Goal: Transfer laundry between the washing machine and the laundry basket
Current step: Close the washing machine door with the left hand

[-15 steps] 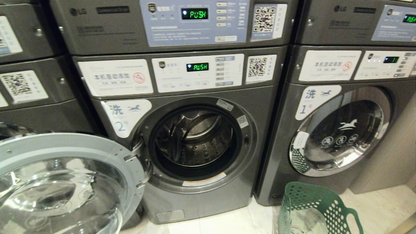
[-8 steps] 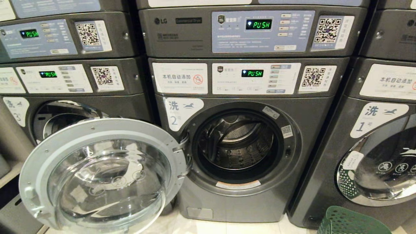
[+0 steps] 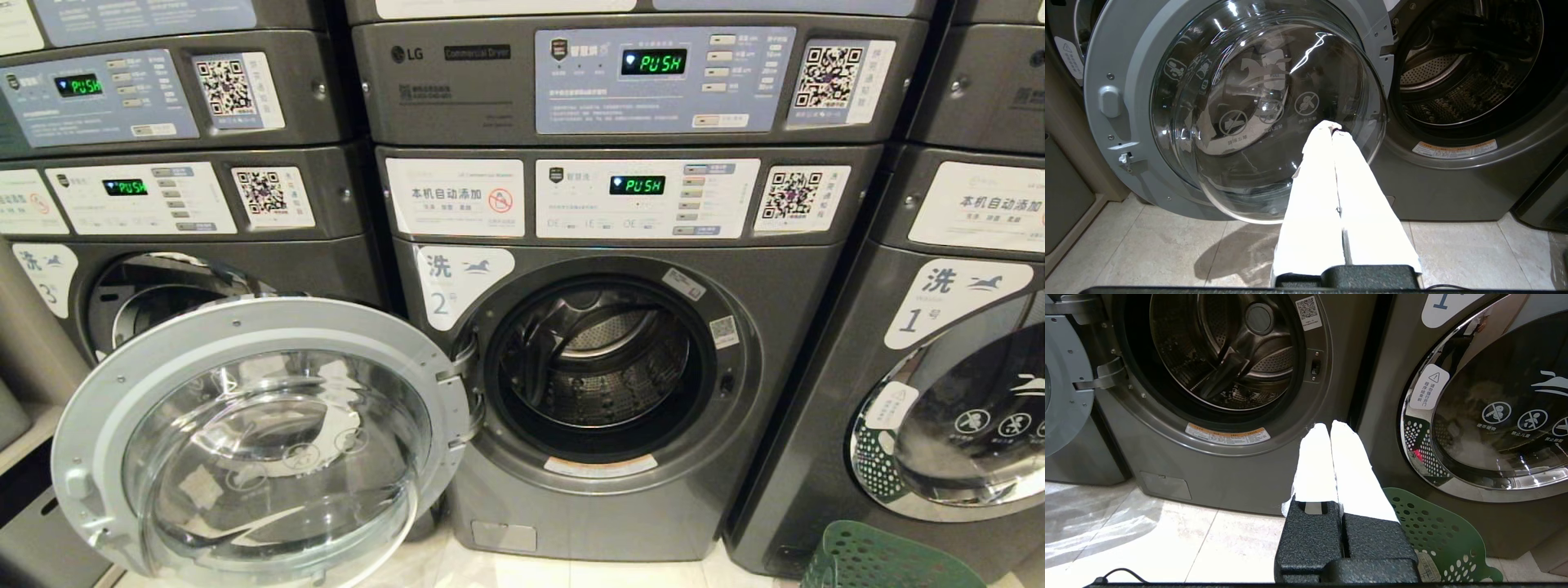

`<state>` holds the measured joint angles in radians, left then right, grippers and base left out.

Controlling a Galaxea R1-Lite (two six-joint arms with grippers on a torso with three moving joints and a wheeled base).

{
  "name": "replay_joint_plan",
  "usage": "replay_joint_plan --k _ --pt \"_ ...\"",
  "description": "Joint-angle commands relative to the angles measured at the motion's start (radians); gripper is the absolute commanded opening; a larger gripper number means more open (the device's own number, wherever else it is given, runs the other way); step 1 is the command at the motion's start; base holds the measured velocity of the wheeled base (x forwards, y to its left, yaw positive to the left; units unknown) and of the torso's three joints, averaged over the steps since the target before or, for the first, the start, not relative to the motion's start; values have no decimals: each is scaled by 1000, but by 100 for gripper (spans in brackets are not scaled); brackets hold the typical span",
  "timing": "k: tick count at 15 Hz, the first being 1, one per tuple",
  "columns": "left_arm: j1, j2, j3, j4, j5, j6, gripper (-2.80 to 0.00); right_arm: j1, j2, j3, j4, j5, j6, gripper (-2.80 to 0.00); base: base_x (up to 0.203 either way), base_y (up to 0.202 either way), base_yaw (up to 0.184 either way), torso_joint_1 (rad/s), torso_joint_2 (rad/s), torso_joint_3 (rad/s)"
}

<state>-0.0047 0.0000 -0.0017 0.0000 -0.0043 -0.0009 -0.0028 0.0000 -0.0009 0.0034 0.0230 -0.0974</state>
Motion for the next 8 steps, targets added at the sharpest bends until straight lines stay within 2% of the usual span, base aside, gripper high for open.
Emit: replay_joint_plan --k 1,6,8 --pt "0 0 2 -2 0 1 -280 0 2 0 0 0 -1 -280 0 0 0 0 0 0" --pt "0 0 0 -2 1 1 -280 0 2 1 0 0 -1 -280 0 0 0 0 0 0" --pt "0 0 0 -2 1 1 -280 0 2 0 0 0 -1 -280 -128 0 1 14 2 2"
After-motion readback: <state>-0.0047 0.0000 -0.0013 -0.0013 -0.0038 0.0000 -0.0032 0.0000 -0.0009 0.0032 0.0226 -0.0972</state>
